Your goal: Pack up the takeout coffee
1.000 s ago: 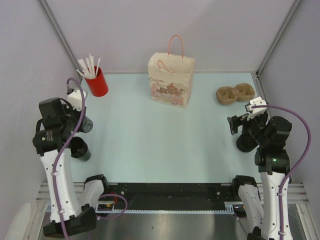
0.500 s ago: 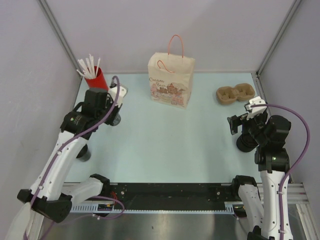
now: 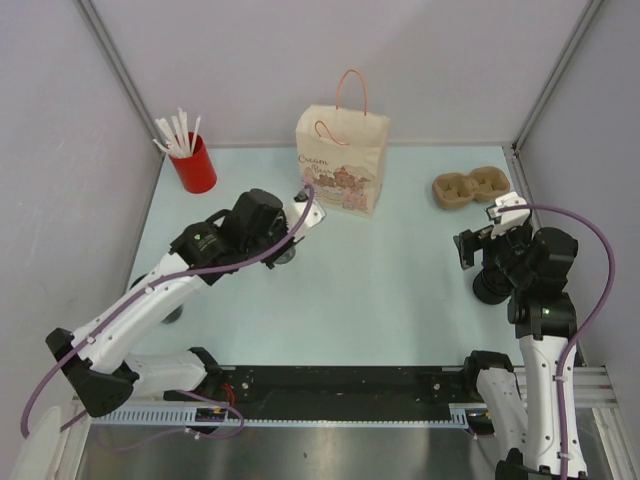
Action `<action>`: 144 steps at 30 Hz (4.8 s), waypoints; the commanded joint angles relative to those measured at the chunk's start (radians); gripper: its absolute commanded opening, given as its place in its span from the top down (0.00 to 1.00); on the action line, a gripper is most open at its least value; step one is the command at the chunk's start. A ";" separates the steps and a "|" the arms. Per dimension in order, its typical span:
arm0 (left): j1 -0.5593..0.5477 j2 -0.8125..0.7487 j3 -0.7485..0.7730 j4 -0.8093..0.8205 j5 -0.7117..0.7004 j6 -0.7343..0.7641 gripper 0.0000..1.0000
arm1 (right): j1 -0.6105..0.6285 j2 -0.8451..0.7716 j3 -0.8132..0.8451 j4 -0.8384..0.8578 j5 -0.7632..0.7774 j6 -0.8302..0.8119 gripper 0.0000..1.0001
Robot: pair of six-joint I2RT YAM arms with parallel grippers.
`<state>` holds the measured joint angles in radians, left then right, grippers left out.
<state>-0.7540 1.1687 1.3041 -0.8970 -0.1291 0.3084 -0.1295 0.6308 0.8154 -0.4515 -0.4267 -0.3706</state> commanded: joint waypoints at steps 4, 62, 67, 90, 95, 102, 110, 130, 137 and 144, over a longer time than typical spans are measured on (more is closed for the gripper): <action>-0.131 0.008 -0.034 0.128 0.000 0.106 1.00 | -0.005 0.017 -0.002 0.036 0.009 -0.007 0.00; -0.360 0.325 -0.295 0.570 -0.017 0.070 0.84 | 0.013 0.024 -0.004 0.045 0.066 -0.022 0.00; -0.360 0.324 -0.289 0.561 -0.015 0.075 0.74 | 0.011 0.024 -0.004 0.047 0.066 -0.022 0.00; -0.179 -0.038 -0.220 0.457 -0.026 0.156 0.01 | -0.076 0.039 0.033 -0.027 0.057 -0.083 0.00; -0.009 -0.076 -0.293 0.474 0.057 0.121 0.01 | -0.105 0.136 0.123 -0.208 0.149 -0.204 0.00; 0.061 -0.061 -0.348 0.484 0.060 0.031 0.01 | -0.216 0.242 0.137 -0.498 0.070 -0.456 0.00; 0.097 -0.109 -0.420 0.520 0.094 0.018 0.00 | -0.259 0.343 0.136 -0.490 0.031 -0.461 0.01; 0.119 -0.098 -0.465 0.553 0.148 0.011 0.00 | -0.259 0.512 0.051 -0.320 0.031 -0.369 0.27; 0.124 -0.089 -0.470 0.556 0.146 0.011 0.00 | -0.259 0.552 0.027 -0.280 0.019 -0.350 0.39; 0.128 -0.087 -0.473 0.561 0.146 0.011 0.00 | -0.254 0.553 0.013 -0.265 0.019 -0.341 0.57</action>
<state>-0.6369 1.0801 0.8425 -0.3752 0.0044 0.3393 -0.3840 1.1866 0.8314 -0.7509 -0.3920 -0.7269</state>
